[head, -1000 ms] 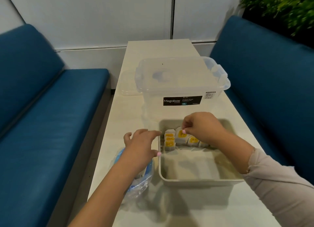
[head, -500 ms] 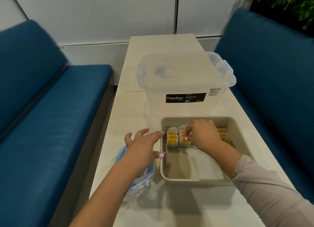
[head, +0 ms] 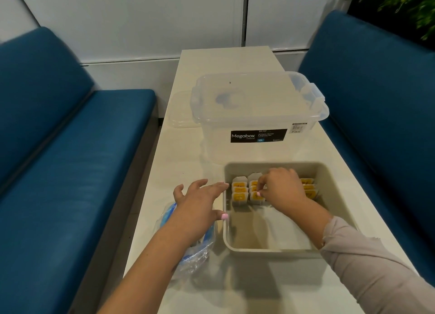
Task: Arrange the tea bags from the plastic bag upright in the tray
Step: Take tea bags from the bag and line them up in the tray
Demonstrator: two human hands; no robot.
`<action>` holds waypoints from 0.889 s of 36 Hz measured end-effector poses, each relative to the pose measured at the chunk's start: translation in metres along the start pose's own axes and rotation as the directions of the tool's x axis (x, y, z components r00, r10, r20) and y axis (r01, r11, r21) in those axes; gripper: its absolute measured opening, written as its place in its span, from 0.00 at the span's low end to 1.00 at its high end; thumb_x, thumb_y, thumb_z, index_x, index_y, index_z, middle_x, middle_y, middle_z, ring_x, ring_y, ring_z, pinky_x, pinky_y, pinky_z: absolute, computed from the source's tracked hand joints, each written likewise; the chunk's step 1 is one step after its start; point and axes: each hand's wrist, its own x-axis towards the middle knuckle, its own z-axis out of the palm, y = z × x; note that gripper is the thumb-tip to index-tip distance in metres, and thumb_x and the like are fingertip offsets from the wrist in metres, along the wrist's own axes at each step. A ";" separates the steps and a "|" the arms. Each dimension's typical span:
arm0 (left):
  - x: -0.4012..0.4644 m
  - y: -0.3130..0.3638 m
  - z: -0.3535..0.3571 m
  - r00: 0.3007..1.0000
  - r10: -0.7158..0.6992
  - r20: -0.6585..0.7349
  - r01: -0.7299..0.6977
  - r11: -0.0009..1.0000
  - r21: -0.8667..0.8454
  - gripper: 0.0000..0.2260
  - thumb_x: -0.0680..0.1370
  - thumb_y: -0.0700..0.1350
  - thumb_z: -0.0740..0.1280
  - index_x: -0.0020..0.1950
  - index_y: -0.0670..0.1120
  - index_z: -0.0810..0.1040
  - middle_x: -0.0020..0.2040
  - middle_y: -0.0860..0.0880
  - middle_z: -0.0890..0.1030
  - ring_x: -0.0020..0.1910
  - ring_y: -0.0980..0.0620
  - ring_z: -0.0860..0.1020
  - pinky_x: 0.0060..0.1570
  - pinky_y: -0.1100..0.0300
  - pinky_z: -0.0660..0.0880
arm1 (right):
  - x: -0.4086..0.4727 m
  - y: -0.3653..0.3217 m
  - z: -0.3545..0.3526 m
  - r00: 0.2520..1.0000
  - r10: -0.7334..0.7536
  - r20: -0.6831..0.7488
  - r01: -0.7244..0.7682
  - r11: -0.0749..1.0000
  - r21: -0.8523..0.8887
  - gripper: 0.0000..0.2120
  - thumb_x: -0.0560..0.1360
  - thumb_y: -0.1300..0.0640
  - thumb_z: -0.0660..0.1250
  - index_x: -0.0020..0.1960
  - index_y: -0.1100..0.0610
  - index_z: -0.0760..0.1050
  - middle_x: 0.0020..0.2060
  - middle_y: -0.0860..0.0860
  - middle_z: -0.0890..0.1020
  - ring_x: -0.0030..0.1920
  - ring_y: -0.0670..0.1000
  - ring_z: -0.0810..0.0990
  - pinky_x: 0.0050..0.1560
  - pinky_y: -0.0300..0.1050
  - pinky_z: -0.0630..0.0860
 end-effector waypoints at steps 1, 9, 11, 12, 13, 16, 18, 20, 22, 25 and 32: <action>0.000 0.000 0.000 1.000 0.000 0.001 0.000 1.000 0.002 0.29 0.75 0.52 0.68 0.73 0.63 0.59 0.75 0.56 0.63 0.76 0.54 0.52 0.71 0.44 0.42 | 0.000 0.000 0.000 1.000 0.002 0.001 -0.002 1.000 0.005 0.05 0.76 0.51 0.65 0.48 0.44 0.80 0.49 0.48 0.78 0.53 0.51 0.74 0.52 0.45 0.66; -0.002 0.000 -0.001 1.000 -0.001 0.000 0.001 1.000 0.008 0.29 0.76 0.52 0.68 0.73 0.63 0.59 0.75 0.56 0.62 0.76 0.53 0.52 0.71 0.45 0.42 | -0.003 -0.001 -0.005 1.000 -0.006 0.007 0.006 1.000 0.010 0.04 0.75 0.49 0.67 0.48 0.44 0.80 0.50 0.48 0.78 0.54 0.51 0.74 0.55 0.45 0.67; -0.003 0.000 -0.002 1.000 0.001 -0.019 -0.001 1.000 -0.015 0.27 0.77 0.50 0.66 0.73 0.62 0.59 0.75 0.55 0.62 0.76 0.54 0.53 0.71 0.46 0.42 | -0.004 -0.001 -0.007 1.000 -0.007 0.001 0.007 1.000 0.005 0.05 0.75 0.50 0.67 0.50 0.43 0.79 0.51 0.47 0.78 0.55 0.50 0.74 0.56 0.45 0.67; -0.004 -0.001 -0.003 0.999 0.000 -0.033 -0.001 0.999 -0.036 0.26 0.78 0.48 0.65 0.73 0.62 0.60 0.74 0.55 0.63 0.75 0.54 0.53 0.71 0.47 0.43 | -0.005 -0.001 -0.008 1.000 -0.006 -0.004 0.006 1.000 0.004 0.06 0.75 0.50 0.67 0.51 0.43 0.79 0.51 0.47 0.78 0.55 0.50 0.74 0.56 0.45 0.66; -0.004 -0.003 -0.005 0.998 0.002 -0.056 -0.005 0.998 -0.057 0.25 0.79 0.46 0.64 0.73 0.61 0.60 0.74 0.54 0.64 0.75 0.55 0.53 0.71 0.49 0.44 | -0.005 0.000 -0.010 1.000 -0.004 -0.009 0.004 1.000 0.007 0.06 0.75 0.50 0.67 0.51 0.43 0.79 0.51 0.47 0.78 0.55 0.50 0.74 0.56 0.45 0.66; -0.007 -0.015 -0.009 0.993 -0.006 -0.120 -0.011 0.990 -0.142 0.25 0.80 0.40 0.62 0.72 0.61 0.63 0.73 0.52 0.66 0.74 0.53 0.58 0.70 0.54 0.53 | -0.007 -0.001 -0.015 0.999 0.006 -0.035 -0.005 0.999 0.042 0.07 0.74 0.50 0.68 0.51 0.43 0.79 0.50 0.46 0.79 0.55 0.49 0.75 0.57 0.44 0.66; -0.010 -0.026 -0.013 0.988 -0.018 -0.151 -0.014 0.978 -0.209 0.26 0.78 0.36 0.62 0.71 0.60 0.66 0.71 0.51 0.68 0.70 0.52 0.64 0.68 0.57 0.61 | -0.007 -0.002 -0.019 0.998 0.015 -0.056 -0.010 0.996 0.089 0.07 0.73 0.49 0.68 0.50 0.43 0.79 0.49 0.46 0.81 0.53 0.49 0.76 0.56 0.44 0.67; -0.014 -0.036 -0.017 0.987 -0.034 -0.159 -0.003 0.974 -0.225 0.25 0.78 0.36 0.62 0.70 0.59 0.68 0.68 0.52 0.71 0.67 0.54 0.68 0.62 0.63 0.65 | -0.008 -0.008 -0.025 0.997 0.005 -0.078 0.006 0.991 0.134 0.06 0.73 0.48 0.69 0.49 0.44 0.80 0.47 0.46 0.81 0.51 0.49 0.77 0.54 0.45 0.68; -0.017 -0.046 -0.021 0.983 -0.069 -0.168 0.034 0.979 -0.202 0.23 0.78 0.39 0.64 0.70 0.58 0.68 0.67 0.54 0.73 0.65 0.56 0.70 0.58 0.64 0.66 | -0.009 -0.016 -0.032 0.997 -0.011 -0.080 0.025 0.983 0.182 0.06 0.73 0.46 0.68 0.49 0.44 0.80 0.44 0.46 0.81 0.50 0.49 0.77 0.54 0.45 0.67; -0.024 -0.058 -0.024 0.974 -0.128 -0.188 0.095 0.980 -0.175 0.20 0.77 0.48 0.67 0.68 0.57 0.71 0.63 0.57 0.76 0.60 0.57 0.74 0.57 0.60 0.71 | -0.011 -0.034 -0.039 0.997 -0.041 -0.071 0.057 0.966 0.252 0.06 0.73 0.45 0.68 0.48 0.45 0.79 0.41 0.45 0.81 0.47 0.48 0.77 0.55 0.45 0.67; -0.039 -0.068 -0.020 0.953 -0.261 -0.157 0.237 0.959 -0.154 0.26 0.71 0.54 0.73 0.67 0.55 0.71 0.59 0.56 0.77 0.54 0.56 0.77 0.50 0.59 0.76 | -0.021 -0.077 -0.046 0.982 -0.178 -0.063 0.189 0.922 0.337 0.07 0.73 0.46 0.69 0.49 0.46 0.80 0.41 0.44 0.81 0.47 0.47 0.78 0.49 0.41 0.68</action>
